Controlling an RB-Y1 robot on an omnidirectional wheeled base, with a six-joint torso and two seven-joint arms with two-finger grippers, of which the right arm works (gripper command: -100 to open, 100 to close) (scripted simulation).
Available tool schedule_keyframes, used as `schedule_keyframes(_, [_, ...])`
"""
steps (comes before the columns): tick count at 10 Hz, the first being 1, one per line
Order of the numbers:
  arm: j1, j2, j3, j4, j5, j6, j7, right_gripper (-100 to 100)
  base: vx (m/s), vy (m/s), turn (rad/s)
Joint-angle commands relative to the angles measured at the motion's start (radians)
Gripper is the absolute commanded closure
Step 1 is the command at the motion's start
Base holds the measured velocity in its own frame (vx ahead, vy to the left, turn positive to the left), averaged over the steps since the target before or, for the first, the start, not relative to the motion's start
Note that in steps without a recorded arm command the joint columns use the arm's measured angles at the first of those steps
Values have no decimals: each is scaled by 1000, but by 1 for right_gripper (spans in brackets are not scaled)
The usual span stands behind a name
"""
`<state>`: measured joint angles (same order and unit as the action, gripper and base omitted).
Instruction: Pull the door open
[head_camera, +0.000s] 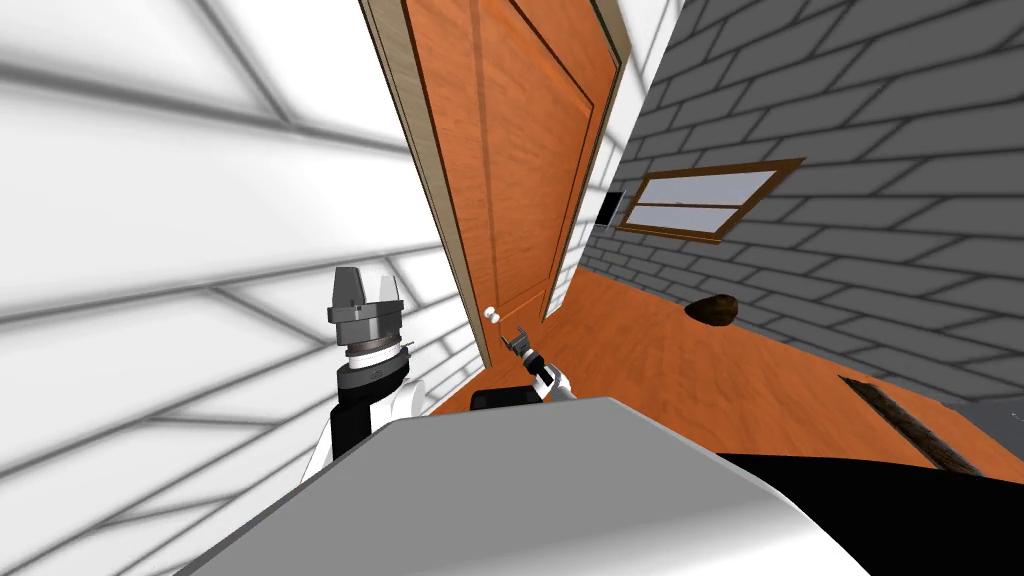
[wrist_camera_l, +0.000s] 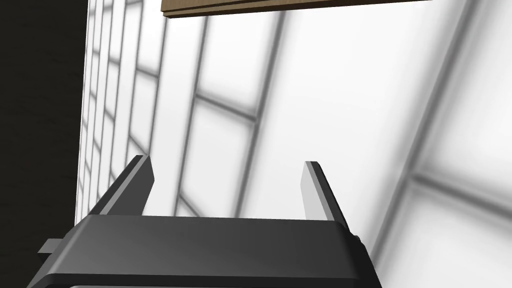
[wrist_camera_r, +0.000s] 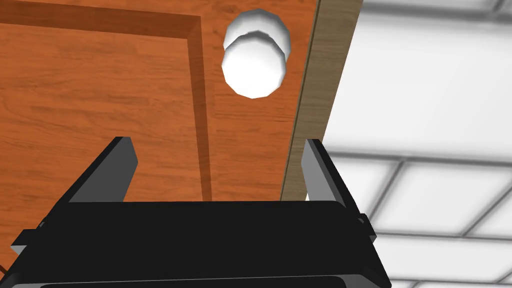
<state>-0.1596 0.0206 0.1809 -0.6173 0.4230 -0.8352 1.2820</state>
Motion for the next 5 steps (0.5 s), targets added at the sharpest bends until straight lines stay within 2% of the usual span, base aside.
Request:
schedule_keyframes(1, [-9,12,-3,8,-14,1,9,-100,193,56,170])
schedule_keyframes(3, [-15,21,-5,15,-22,1,15,-100,165,95,69])
schedule_keyframes(5, [-19,26,-6,19,-26,0,18,-100,177,114,115])
